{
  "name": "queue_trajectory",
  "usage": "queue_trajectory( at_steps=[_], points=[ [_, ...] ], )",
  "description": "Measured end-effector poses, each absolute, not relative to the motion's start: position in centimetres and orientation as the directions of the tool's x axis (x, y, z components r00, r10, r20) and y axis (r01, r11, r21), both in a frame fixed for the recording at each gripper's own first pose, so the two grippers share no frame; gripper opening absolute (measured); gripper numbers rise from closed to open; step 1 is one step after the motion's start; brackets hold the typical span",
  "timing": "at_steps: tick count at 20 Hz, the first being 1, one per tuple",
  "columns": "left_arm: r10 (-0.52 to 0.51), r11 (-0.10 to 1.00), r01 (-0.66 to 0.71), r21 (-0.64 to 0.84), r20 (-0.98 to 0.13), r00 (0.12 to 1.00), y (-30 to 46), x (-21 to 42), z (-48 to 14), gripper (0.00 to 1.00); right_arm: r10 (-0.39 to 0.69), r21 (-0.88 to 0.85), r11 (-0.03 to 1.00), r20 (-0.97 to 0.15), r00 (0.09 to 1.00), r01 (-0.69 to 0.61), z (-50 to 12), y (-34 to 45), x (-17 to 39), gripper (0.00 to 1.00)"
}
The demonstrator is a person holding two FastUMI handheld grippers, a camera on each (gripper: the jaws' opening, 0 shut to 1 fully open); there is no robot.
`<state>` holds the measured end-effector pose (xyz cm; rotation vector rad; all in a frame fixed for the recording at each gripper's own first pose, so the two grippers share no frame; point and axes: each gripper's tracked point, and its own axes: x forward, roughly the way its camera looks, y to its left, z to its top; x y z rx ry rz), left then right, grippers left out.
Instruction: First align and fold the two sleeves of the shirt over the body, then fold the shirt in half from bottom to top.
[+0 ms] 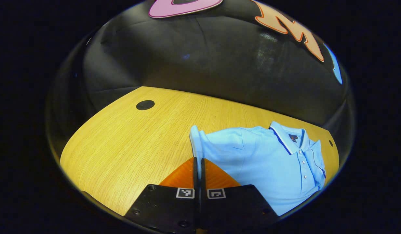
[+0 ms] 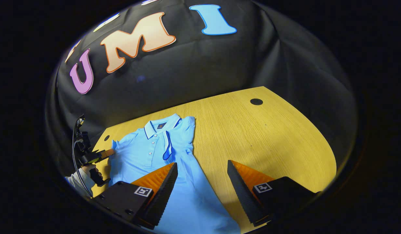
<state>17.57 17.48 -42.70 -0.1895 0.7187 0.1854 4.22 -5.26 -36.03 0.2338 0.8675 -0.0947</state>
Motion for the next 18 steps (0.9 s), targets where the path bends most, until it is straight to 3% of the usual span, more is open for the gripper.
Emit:
queue_trajectory(
  at_steps=[3,10,18],
  points=[
    [0.076,0.962,-0.237,-0.136,-0.7,0.71,16.0,17.3,-41.9,0.0,0.0,0.157,0.971,-0.756,0.655,0.182,-35.3,-6.4,3.8,0.97],
    [-0.063,0.977,-0.08,-0.196,-0.632,0.773,8.0,19.6,-37.2,0.0,-0.01,0.173,0.963,-0.739,0.673,0.205,-34.4,-7.2,2.4,0.97],
    [-0.17,0.976,0.034,-0.213,-0.66,0.732,-0.7,19.3,-38.7,0.0,-0.01,0.17,0.962,-0.757,0.653,0.212,-34.8,-7.1,0.0,0.97]
  ],
)
